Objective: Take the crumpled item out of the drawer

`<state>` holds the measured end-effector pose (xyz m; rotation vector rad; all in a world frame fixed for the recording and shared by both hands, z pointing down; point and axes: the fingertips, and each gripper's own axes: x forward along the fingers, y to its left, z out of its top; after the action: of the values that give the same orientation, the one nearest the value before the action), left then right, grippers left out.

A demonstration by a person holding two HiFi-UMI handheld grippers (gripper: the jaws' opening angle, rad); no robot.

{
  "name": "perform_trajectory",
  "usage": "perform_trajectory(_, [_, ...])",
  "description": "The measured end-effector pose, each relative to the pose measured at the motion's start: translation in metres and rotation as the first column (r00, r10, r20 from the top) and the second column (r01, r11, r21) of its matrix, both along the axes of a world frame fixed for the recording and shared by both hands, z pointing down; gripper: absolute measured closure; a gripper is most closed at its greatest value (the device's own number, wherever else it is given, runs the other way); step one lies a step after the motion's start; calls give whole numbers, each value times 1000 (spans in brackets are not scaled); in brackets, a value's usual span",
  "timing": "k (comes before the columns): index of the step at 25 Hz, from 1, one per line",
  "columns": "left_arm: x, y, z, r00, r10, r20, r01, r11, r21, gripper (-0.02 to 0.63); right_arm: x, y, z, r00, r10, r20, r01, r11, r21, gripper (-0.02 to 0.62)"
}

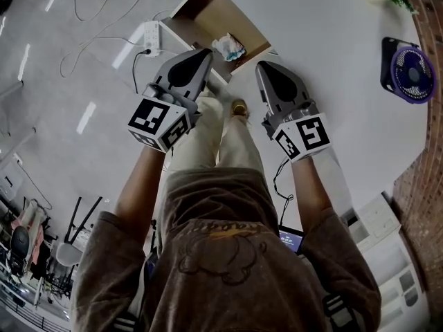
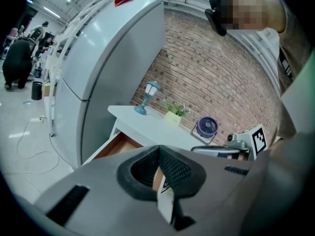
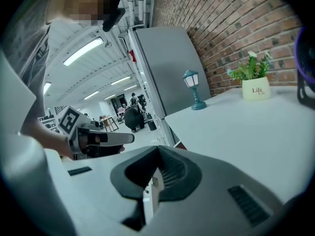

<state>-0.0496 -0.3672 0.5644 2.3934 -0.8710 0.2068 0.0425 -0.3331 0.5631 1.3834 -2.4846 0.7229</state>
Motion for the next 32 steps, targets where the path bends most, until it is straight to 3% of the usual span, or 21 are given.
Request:
perform_trajectory(11, [2, 2, -3, 1000, 14, -6, -13, 1000, 26, 597, 1, 5, 7, 1000, 16, -2, -16, 1000, -12, 598])
perform_trajectory(24, [4, 0, 7, 999, 47, 21, -46, 999, -12, 400, 4, 0, 5, 1000, 26, 8, -25, 1000, -14, 598])
perform_trajectory(32, [11, 0, 12, 988, 143, 54, -142, 990, -22, 268, 3, -1, 0, 1000, 28, 11, -28, 1000, -12, 598])
